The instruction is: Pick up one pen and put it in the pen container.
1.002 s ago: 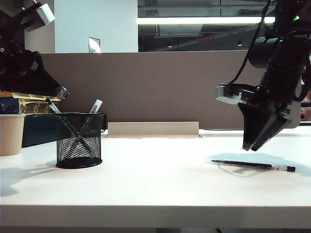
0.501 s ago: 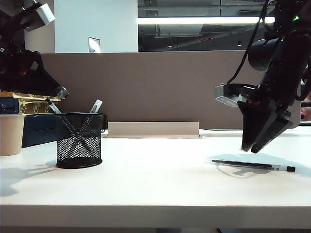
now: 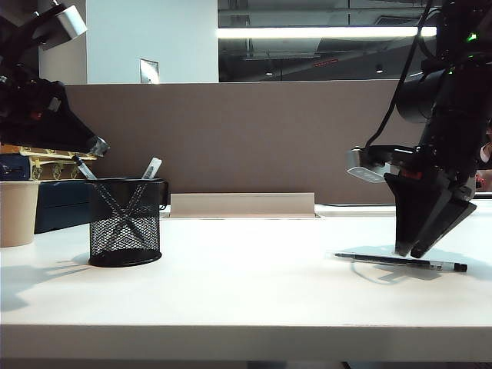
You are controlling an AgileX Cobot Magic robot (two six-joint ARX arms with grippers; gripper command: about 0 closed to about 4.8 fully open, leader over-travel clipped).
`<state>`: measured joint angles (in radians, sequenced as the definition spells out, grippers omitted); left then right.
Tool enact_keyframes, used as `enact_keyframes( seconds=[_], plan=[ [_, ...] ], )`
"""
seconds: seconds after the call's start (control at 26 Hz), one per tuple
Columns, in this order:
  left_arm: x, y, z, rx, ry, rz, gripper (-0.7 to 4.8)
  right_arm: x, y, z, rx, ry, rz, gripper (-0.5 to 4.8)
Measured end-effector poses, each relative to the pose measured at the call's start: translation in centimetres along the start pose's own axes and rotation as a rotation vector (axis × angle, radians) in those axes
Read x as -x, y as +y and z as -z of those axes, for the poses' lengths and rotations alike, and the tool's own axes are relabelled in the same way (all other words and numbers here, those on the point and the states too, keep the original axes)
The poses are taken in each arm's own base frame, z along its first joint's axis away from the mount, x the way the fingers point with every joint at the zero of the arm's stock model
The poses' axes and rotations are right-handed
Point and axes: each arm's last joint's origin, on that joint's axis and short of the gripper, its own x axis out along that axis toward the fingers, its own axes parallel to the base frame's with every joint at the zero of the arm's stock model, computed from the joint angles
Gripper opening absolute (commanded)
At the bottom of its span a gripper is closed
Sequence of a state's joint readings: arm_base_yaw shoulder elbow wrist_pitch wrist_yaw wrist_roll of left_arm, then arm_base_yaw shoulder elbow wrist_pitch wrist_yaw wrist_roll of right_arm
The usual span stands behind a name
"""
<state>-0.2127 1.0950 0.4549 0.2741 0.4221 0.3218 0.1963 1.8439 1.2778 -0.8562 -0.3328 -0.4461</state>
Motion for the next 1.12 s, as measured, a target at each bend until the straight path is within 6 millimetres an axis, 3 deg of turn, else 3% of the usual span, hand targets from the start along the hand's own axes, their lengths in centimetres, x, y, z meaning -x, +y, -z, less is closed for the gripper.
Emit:
enact_keyframes(
  seconds=[1.12],
  plan=[
    [0.00,0.00,0.00,0.000,0.000,0.000,0.94,-0.76,-0.18,0.68,-0.011,0.042,0.027,1.66]
  ],
)
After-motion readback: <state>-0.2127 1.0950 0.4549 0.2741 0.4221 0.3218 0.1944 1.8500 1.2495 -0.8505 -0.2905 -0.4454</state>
